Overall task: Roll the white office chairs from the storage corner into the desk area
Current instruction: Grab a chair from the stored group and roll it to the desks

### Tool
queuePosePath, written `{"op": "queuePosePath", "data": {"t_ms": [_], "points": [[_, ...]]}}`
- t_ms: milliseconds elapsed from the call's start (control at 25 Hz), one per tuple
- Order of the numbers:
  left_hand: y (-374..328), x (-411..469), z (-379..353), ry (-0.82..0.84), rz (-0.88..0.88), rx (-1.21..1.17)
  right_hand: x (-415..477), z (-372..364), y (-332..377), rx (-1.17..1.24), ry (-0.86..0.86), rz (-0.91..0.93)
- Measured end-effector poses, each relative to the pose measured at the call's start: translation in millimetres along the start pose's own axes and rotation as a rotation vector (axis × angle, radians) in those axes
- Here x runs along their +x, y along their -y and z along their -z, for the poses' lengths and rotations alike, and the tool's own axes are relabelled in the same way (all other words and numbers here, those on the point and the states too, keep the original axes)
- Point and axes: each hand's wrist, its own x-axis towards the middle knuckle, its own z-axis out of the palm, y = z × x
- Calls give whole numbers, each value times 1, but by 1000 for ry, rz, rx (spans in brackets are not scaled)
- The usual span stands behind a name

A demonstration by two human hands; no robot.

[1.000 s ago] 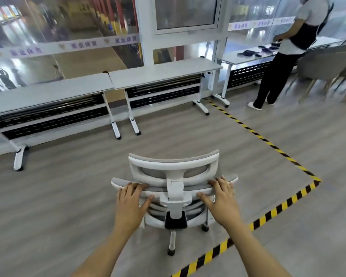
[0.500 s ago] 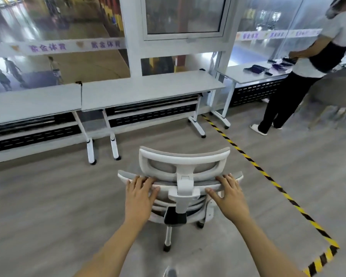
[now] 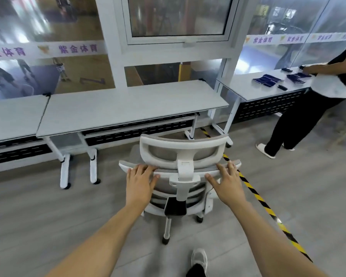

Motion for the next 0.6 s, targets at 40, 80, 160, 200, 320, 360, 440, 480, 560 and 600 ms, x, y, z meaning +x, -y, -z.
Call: {"op": "queuePosePath", "data": {"t_ms": [40, 80, 160, 200, 320, 360, 440, 480, 560, 600], "points": [[-12, 25, -19, -23, 24, 3, 39, 6, -11, -8, 12, 29], [-24, 47, -34, -36, 48, 6, 72, 12, -18, -19, 27, 56], [-45, 92, -60, -51, 79, 35, 138, 23, -31, -33, 54, 101], [-53, 112, -70, -54, 103, 44, 167, 27, -37, -39, 65, 114], [-72, 160, -94, -63, 160, 72, 237, 35, -48, -71, 114, 149], [-78, 170, -99, -61, 170, 84, 253, 37, -50, -71, 125, 160], [-87, 186, -105, -59, 201, 91, 275, 39, -52, -69, 133, 186], [-90, 191, -106, -52, 218, 93, 280, 39, -53, -76, 128, 197], [-96, 193, -106, -14, 240, 73, 284, 39, -54, -90, 115, 199], [-98, 190, -104, 28, 239, 49, 283, 39, -55, -93, 99, 195]]}}
